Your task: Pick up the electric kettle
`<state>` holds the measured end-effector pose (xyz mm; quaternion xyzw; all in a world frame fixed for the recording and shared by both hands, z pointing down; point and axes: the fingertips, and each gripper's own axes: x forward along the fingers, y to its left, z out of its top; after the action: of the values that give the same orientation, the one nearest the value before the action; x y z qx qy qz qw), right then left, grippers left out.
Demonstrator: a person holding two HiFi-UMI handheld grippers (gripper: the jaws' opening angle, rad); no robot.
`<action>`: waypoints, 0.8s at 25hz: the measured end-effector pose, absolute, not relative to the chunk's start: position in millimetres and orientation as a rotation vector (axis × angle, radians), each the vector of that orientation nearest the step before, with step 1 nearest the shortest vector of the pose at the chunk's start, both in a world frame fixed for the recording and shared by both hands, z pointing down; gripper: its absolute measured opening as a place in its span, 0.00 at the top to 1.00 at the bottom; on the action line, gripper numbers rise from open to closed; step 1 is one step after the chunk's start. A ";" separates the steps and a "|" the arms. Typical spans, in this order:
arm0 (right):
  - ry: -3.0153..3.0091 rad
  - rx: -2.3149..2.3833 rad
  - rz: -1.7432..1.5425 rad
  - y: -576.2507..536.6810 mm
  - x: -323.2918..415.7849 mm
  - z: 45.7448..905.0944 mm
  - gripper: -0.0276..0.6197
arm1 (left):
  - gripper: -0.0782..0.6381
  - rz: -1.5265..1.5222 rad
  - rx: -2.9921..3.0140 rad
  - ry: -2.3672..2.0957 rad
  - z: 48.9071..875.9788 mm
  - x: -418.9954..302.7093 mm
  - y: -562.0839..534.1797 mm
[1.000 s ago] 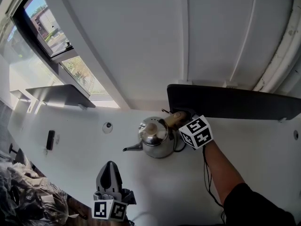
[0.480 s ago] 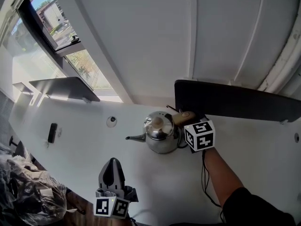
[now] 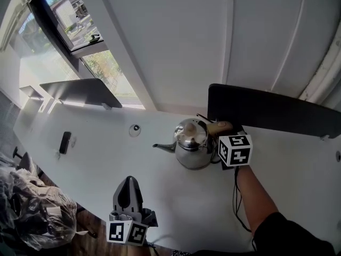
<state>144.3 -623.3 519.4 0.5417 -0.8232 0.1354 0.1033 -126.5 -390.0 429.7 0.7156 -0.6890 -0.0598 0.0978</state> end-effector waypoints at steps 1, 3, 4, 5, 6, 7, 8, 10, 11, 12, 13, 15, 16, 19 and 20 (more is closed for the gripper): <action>-2.434 1.609 0.418 -621.5 144.5 517.5 0.91 | 0.89 -0.180 2.120 -2.039 429.1 -128.1 -387.0; -2.449 1.646 0.467 -616.4 145.4 513.5 0.91 | 0.89 -0.183 2.127 -2.038 428.5 -131.7 -379.4; -2.453 1.666 0.486 -613.9 146.2 511.4 0.91 | 0.89 -0.187 2.129 -2.038 428.9 -133.7 -375.6; -2.455 1.683 0.494 -611.5 147.2 508.4 0.91 | 0.89 -0.190 2.130 -2.039 429.0 -135.7 -371.9; -2.454 1.696 0.489 -609.1 148.3 503.5 0.91 | 0.89 -0.193 2.131 -2.040 428.2 -137.8 -368.4; -2.452 1.705 0.476 -607.0 149.6 496.7 0.91 | 0.89 -0.195 2.132 -2.043 426.4 -139.8 -365.3; -2.449 1.710 0.461 -605.1 151.1 488.9 0.91 | 0.89 -0.197 2.132 -2.045 424.1 -141.6 -362.9; -2.443 1.713 0.437 -600.7 154.4 472.3 0.91 | 0.89 -0.198 2.131 -2.049 419.2 -143.9 -359.3; -2.442 1.713 0.428 -597.1 156.3 463.6 0.91 | 0.89 -0.201 2.133 -2.049 416.0 -144.6 -357.6; -2.441 1.716 0.422 -592.2 158.4 454.7 0.91 | 0.89 -0.204 2.137 -2.048 412.3 -145.0 -355.7; -2.439 1.721 0.420 -586.3 160.8 445.8 0.91 | 0.89 -0.208 2.144 -2.046 408.6 -145.5 -353.7; -2.431 1.739 0.426 -572.1 166.6 429.1 0.91 | 0.89 -0.215 2.160 -2.038 402.3 -146.7 -349.5; -2.426 1.749 0.430 -563.7 170.0 421.3 0.91 | 0.89 -0.219 2.168 -2.033 399.4 -147.2 -347.0; -2.406 1.786 0.420 -532.8 183.9 397.8 0.91 | 0.89 -0.232 2.200 -2.006 390.4 -146.5 -338.2; -2.395 1.803 0.411 -521.4 189.2 390.4 0.91 | 0.89 -0.238 2.215 -1.992 387.6 -145.8 -335.7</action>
<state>189.2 -521.4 390.4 0.5950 -0.7901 0.1357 0.0578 -145.8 -335.7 387.6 0.7391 -0.6646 -0.0793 0.0765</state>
